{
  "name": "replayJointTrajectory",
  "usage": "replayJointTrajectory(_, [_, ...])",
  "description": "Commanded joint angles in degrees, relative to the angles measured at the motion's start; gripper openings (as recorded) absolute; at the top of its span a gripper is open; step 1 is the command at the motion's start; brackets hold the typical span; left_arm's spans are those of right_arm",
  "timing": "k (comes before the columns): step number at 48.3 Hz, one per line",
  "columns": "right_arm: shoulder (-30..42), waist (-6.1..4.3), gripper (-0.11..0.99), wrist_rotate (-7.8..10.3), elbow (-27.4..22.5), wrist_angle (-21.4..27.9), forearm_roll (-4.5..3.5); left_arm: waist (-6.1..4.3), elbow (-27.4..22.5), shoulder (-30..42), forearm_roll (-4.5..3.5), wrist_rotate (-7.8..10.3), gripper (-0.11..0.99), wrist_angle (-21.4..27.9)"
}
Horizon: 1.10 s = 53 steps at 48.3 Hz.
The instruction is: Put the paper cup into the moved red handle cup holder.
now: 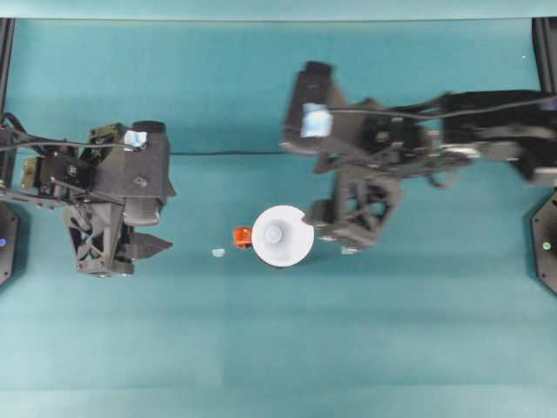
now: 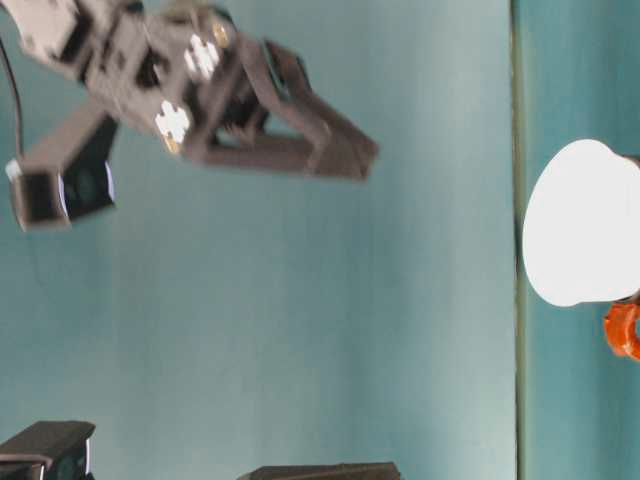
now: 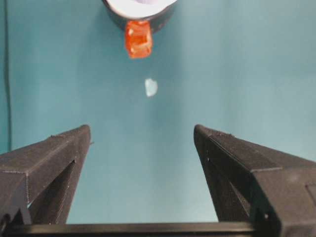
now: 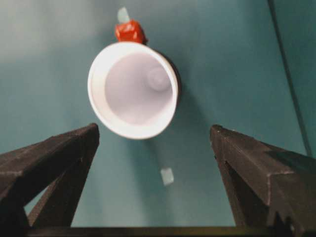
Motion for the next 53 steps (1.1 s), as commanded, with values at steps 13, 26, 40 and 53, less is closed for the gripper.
replayJointTrajectory(13, [-7.38,0.18,0.84,-0.62,4.31,-1.58,-1.23,-0.26,-0.62,-0.97,0.09,0.18,0.92,-0.26])
replayJointTrajectory(26, [-10.72,0.35,0.84,-0.62,6.94,-4.13,-1.23,-0.35,-0.79,-1.41,0.09,0.18,0.92,-0.26])
replayJointTrajectory(40, [-13.89,0.53,0.84,-0.44,8.88,-5.62,-1.23,-0.35,-0.09,-2.64,0.09,0.18,0.92,-0.26])
replayJointTrajectory(53, [-15.91,0.62,0.84,-0.18,9.58,-5.62,-1.23,-0.35,-0.09,-2.72,0.09,0.18,0.92,-0.26])
